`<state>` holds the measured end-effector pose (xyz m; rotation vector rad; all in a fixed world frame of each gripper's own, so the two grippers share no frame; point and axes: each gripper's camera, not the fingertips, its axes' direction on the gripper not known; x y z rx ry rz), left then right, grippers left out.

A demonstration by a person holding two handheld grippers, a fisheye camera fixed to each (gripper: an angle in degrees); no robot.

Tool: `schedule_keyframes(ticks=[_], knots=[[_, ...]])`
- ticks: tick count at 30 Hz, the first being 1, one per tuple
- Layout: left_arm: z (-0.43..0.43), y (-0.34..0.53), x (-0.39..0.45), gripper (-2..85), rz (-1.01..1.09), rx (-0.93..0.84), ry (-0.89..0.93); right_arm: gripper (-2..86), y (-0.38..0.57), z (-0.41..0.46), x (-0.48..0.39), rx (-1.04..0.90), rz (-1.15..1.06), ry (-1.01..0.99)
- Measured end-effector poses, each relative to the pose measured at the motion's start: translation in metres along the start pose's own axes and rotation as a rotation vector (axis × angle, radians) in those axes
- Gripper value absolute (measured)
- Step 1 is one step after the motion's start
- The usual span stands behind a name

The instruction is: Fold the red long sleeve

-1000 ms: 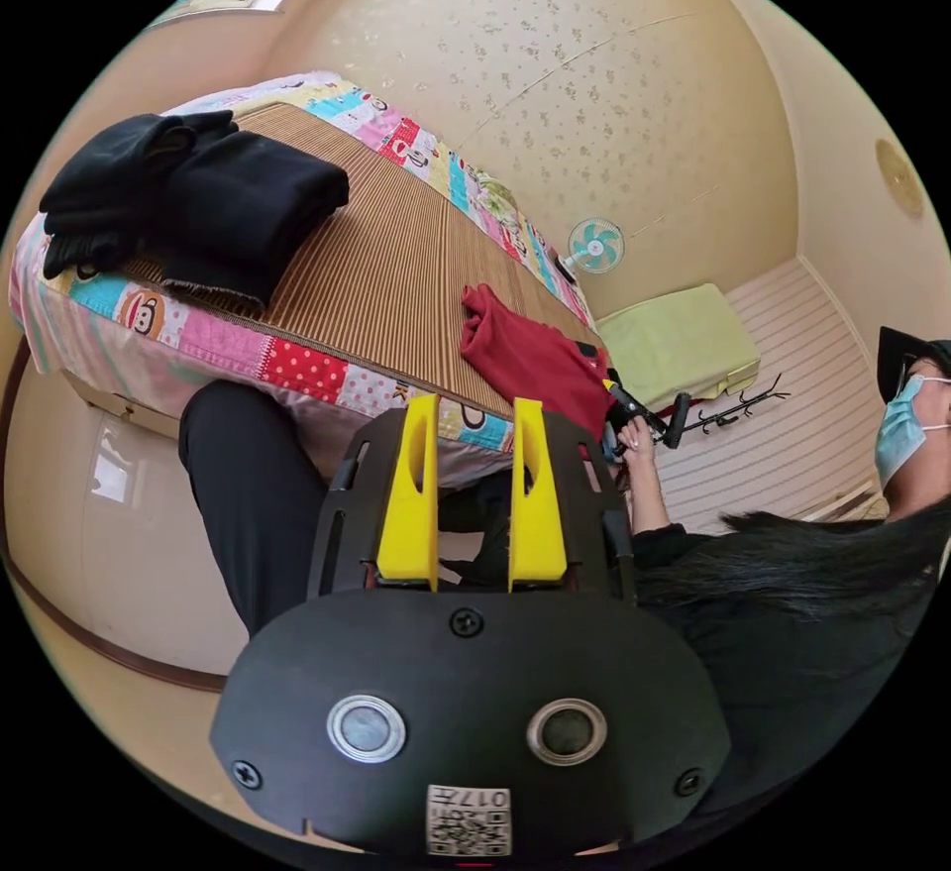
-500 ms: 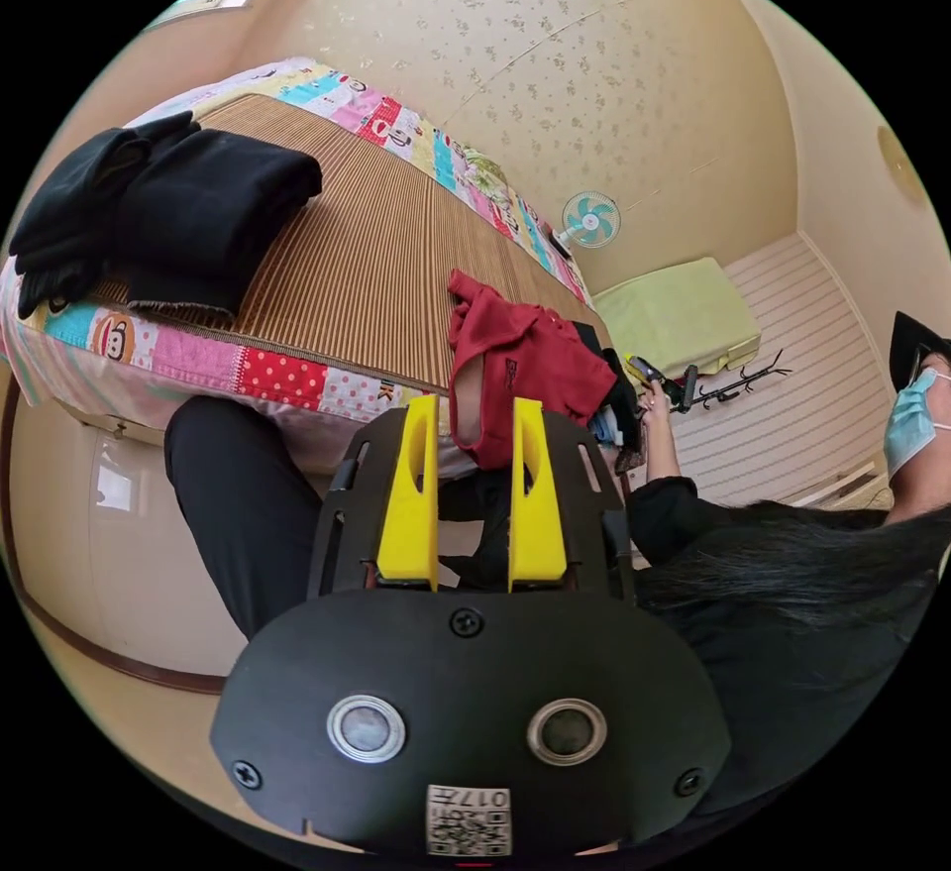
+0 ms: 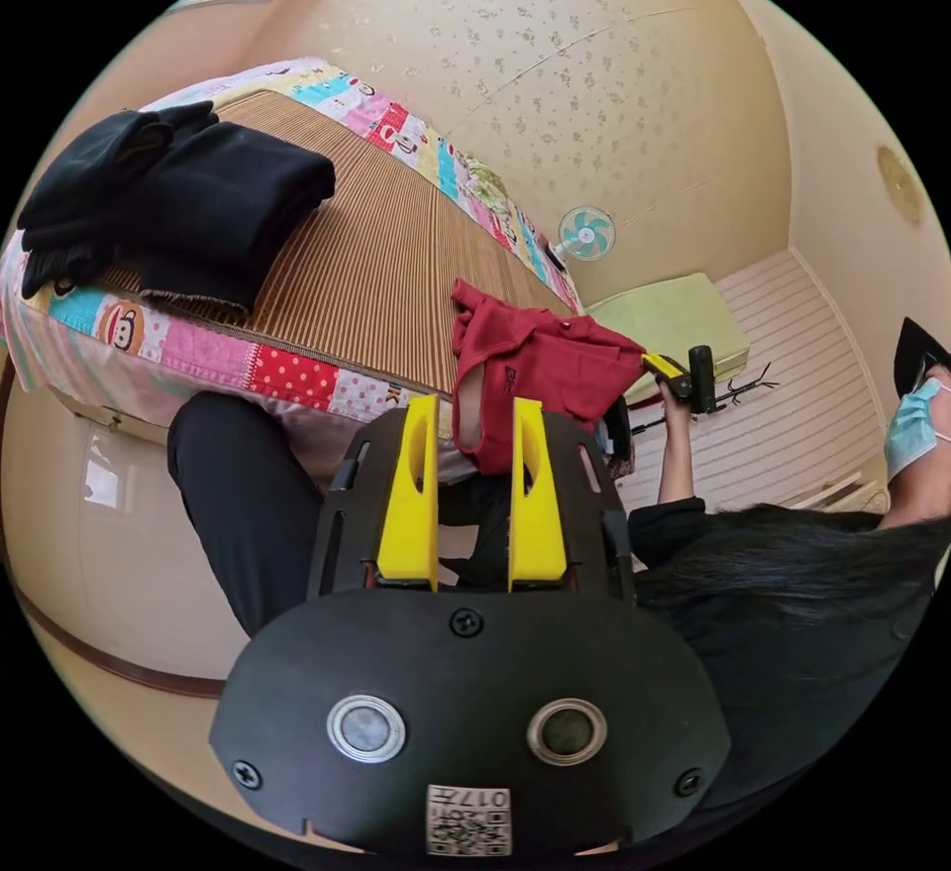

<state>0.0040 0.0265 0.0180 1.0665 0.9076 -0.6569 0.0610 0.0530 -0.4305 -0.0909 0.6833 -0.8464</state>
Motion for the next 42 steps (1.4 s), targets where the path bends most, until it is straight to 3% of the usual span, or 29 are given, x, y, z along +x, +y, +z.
schedule_keyframes(ticks=[4, 12, 14, 21, 26, 29, 32, 37, 40, 42], knots=[[0.001, 0.001, 0.015, 11.2, 0.075, 0.000, 0.085, 2.4, 0.009, -0.071, -0.021, 0.227, 0.009, 0.208], [0.010, -0.016, 0.077, 11.3, 0.319, -0.080, 0.227, 2.4, 0.037, -0.209, 0.038, 0.700, 0.344, 0.572], [0.005, -0.023, 0.097, 11.3, 0.387, -0.071, 0.233, 2.5, 0.042, -0.228, 0.063, 0.747, 0.424, 0.582], [0.007, -0.039, 0.181, 13.7, 0.617, -0.037, 0.243, 2.5, 0.090, -0.293, 0.165, 0.933, 0.645, 0.177], [0.035, -0.029, 0.236, 17.2, 0.713, -0.084, 0.317, 2.6, 0.128, -0.325, 0.199, 1.040, 0.712, 0.064], [0.044, -0.021, 0.263, 17.9, 0.743, -0.038, 0.250, 2.7, 0.147, -0.341, 0.211, 1.083, 0.729, 0.057], [0.045, -0.014, 0.278, 9.1, 0.753, 0.005, 0.213, 2.7, 0.162, -0.348, 0.225, 1.090, 0.694, 0.049], [-0.037, -0.018, 0.228, 1.7, 0.481, 0.417, 0.390, 2.7, 0.174, -0.313, 0.256, 0.912, 0.626, -0.013], [-0.094, -0.038, 0.214, 0.6, 0.438, 0.594, 0.386, 2.6, 0.180, -0.261, 0.280, 0.783, 0.590, -0.226], [-0.121, -0.054, 0.219, 0.3, 0.461, 0.614, 0.373, 2.6, 0.188, -0.223, 0.291, 0.743, 0.574, -0.407]])
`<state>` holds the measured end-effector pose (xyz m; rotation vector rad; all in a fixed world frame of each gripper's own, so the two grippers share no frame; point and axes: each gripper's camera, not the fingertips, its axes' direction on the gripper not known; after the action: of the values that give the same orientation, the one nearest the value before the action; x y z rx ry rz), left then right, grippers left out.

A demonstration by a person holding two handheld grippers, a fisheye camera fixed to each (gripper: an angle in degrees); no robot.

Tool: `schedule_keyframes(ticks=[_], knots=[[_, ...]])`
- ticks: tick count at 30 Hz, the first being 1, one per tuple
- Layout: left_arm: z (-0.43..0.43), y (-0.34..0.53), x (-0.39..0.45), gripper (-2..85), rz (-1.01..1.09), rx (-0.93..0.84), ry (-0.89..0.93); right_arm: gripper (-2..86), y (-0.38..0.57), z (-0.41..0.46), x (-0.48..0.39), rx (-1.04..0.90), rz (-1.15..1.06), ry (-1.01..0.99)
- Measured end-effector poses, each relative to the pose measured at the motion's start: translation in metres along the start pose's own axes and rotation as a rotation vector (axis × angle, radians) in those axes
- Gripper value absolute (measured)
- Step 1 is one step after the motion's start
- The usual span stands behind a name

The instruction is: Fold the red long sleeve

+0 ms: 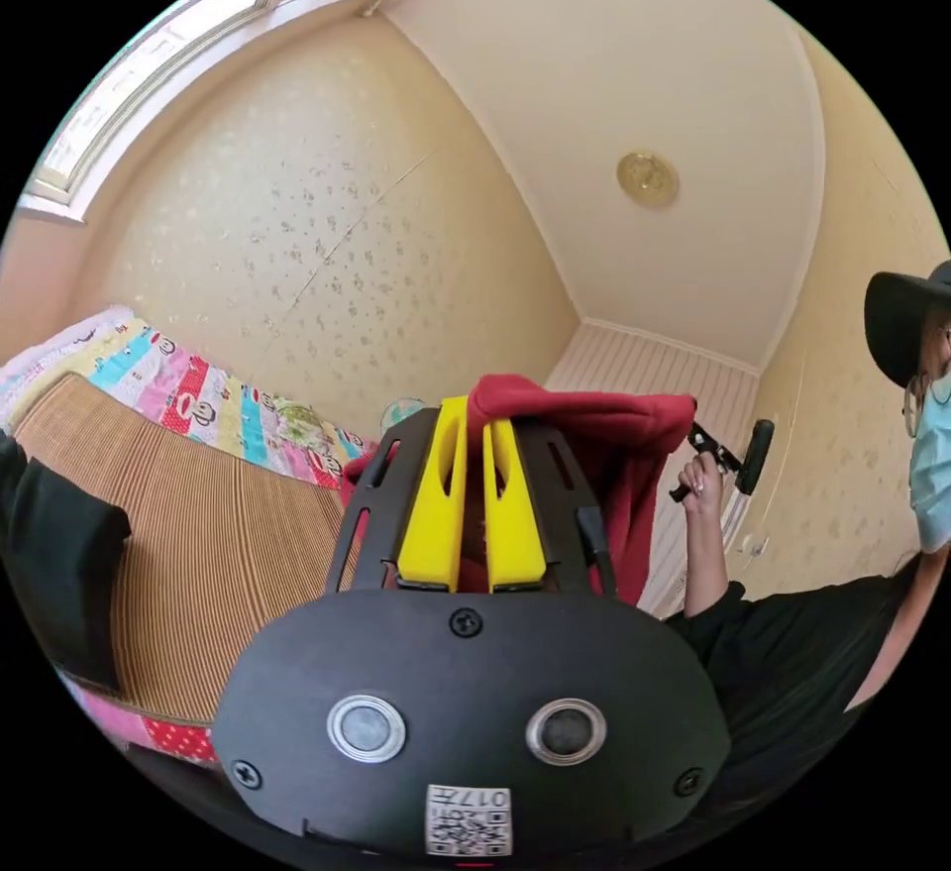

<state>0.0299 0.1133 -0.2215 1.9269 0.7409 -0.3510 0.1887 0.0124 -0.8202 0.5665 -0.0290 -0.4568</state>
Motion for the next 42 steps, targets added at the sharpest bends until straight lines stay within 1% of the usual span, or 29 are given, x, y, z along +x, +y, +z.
schedule_keyframes(ticks=[2, 3, 4, 6, 7, 9, 11, 16, 18, 20, 22, 26, 28, 29, 30, 31, 32, 33, 34, 35, 36, 37, 39, 40, 41, 42], knots=[[-0.011, -0.025, 0.007, 0.1, 0.054, 0.031, 0.040, 2.5, 0.013, 0.006, 0.016, -0.013, 0.050, -0.064], [-0.018, -0.040, 0.017, 0.0, 0.099, 0.043, 0.015, 2.5, 0.021, 0.005, 0.025, 0.004, 0.079, -0.103], [-0.023, -0.053, 0.029, 0.0, 0.145, 0.037, -0.054, 2.5, 0.024, 0.004, 0.030, 0.011, 0.094, -0.122], [-0.027, -0.071, 0.046, 0.0, 0.216, 0.003, -0.156, 2.4, 0.037, -0.001, 0.047, 0.046, 0.157, -0.183], [-0.030, -0.080, 0.055, 0.0, 0.262, -0.020, -0.172, 2.4, 0.040, -0.002, 0.050, 0.060, 0.171, -0.187], [-0.036, -0.087, 0.065, 0.0, 0.302, -0.042, -0.159, 2.4, 0.051, -0.014, 0.054, 0.124, 0.194, -0.150], [-0.042, -0.086, 0.074, 0.0, 0.319, -0.024, -0.131, 2.4, 0.058, -0.025, 0.056, 0.182, 0.220, -0.110], [-0.058, -0.078, 0.090, 0.1, 0.322, 0.170, -0.159, 2.6, 0.073, -0.056, 0.064, 0.417, 0.334, -0.065], [-0.057, -0.082, 0.086, 0.2, 0.314, 0.210, -0.157, 2.7, 0.073, -0.061, 0.063, 0.506, 0.353, -0.037], [-0.049, -0.089, 0.075, 0.3, 0.302, 0.223, -0.154, 2.7, 0.066, -0.054, 0.062, 0.508, 0.350, 0.001], [-0.028, -0.101, 0.048, 0.5, 0.281, 0.204, -0.173, 2.7, 0.057, -0.035, 0.066, 0.466, 0.341, 0.029], [0.019, -0.108, -0.017, 1.1, 0.199, 0.150, -0.210, 2.8, 0.055, 0.053, 0.089, 0.335, 0.380, 0.024], [0.072, -0.110, -0.067, 1.7, 0.181, 0.095, -0.333, 2.9, 0.056, 0.108, 0.096, 0.255, 0.380, 0.039], [0.089, -0.112, -0.082, 1.9, 0.178, 0.070, -0.367, 2.9, 0.052, 0.154, 0.100, 0.170, 0.360, 0.062], [0.125, -0.117, -0.114, 2.3, 0.184, 0.011, -0.431, 3.0, 0.049, 0.209, 0.105, 0.061, 0.330, 0.087], [0.167, -0.123, -0.155, 3.1, 0.187, -0.068, -0.481, 3.1, 0.048, 0.240, 0.109, 0.009, 0.315, 0.099], [0.188, -0.125, -0.178, 3.5, 0.178, -0.109, -0.500, 3.2, 0.052, 0.306, 0.115, -0.093, 0.278, 0.111], [0.229, -0.125, -0.231, 5.2, 0.132, -0.204, -0.519, 3.4, 0.064, 0.374, 0.122, -0.193, 0.264, 0.096], [0.262, -0.118, -0.286, 6.9, 0.029, -0.319, -0.538, 3.5, 0.073, 0.405, 0.127, -0.254, 0.276, 0.072], [0.275, -0.111, -0.314, 7.7, -0.040, -0.383, -0.550, 3.7, 0.096, 0.462, 0.137, -0.434, 0.359, 0.002], [0.290, -0.092, -0.362, 9.0, -0.190, -0.491, -0.567, 4.1, 0.123, 0.499, 0.141, -0.589, 0.444, -0.055], [0.292, -0.067, -0.395, 9.9, -0.299, -0.558, -0.535, 4.3, 0.137, 0.509, 0.141, -0.634, 0.474, -0.086], [0.280, -0.026, -0.422, 10.6, -0.338, -0.590, -0.482, 5.3, 0.189, 0.503, 0.125, -0.657, 0.539, -0.200], [0.269, 0.004, -0.432, 10.8, -0.335, -0.625, -0.507, 5.5, 0.203, 0.498, 0.117, -0.665, 0.533, -0.228], [0.263, 0.020, -0.437, 10.9, -0.333, -0.655, -0.532, 5.9, 0.231, 0.487, 0.101, -0.708, 0.513, -0.259], [0.253, 0.052, -0.444, 11.2, -0.331, -0.731, -0.579, 6.4, 0.263, 0.473, 0.083, -0.779, 0.498, -0.250]])
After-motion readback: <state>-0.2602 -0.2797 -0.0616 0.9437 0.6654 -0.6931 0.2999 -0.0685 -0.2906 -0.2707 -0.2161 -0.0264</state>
